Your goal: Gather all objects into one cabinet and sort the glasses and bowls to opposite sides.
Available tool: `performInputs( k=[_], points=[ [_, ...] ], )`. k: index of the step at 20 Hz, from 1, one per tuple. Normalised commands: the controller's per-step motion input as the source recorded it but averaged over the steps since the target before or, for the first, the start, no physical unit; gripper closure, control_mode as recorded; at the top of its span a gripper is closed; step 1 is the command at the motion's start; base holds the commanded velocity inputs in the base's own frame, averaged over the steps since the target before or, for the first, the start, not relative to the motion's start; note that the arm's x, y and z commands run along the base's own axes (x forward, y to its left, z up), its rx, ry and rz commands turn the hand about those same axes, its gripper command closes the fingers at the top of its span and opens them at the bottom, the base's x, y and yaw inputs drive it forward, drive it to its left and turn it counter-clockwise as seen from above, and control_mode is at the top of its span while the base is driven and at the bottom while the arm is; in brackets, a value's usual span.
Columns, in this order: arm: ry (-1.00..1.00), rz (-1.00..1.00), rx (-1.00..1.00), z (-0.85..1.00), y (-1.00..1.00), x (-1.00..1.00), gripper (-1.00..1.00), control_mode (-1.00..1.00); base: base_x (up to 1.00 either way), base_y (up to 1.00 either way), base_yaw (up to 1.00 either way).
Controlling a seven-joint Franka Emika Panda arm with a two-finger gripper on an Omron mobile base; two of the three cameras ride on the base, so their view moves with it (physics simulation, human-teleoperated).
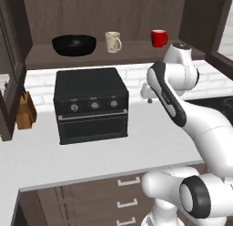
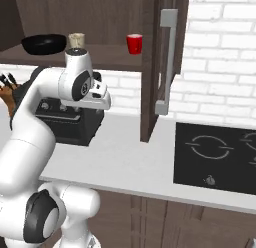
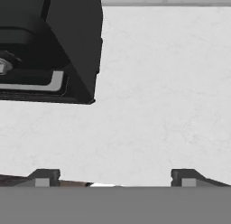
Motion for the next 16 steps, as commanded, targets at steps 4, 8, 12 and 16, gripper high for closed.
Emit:
performInputs(
  k=[4, 8, 12, 16],
  points=[
    [0.00, 0.00, 0.00, 0.00, 0.00, 0.00, -1.00, 1.00, -0.45, 0.41, 0.00],
    [0.00, 0.00, 0.00, 0.00, 0.00, 0.00, -1.00, 1.00, -0.52, 0.45, 0.02],
    [0.00, 0.00, 0.00, 0.00, 0.00, 0.00, -1.00, 1.00, -0.60, 0.39, 0.09],
    [0.00, 0.00, 0.00, 0.00, 0.00, 0.00, -1.00, 1.00, -0.65, 0.14, 0.16]
  ],
)
